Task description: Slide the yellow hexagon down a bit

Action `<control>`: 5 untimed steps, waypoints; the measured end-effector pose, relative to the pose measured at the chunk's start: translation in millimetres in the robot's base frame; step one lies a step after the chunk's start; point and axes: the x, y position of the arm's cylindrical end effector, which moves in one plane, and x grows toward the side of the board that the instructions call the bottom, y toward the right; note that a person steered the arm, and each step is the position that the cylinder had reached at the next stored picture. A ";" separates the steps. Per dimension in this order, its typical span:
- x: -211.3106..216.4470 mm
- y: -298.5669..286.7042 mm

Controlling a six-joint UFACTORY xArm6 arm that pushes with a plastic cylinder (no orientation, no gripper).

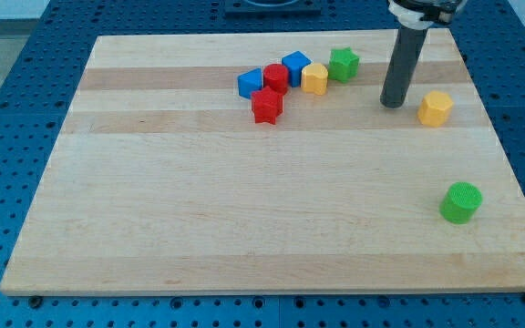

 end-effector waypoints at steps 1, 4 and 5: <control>-34.8 -2.2; 11.4 54.7; 62.2 54.5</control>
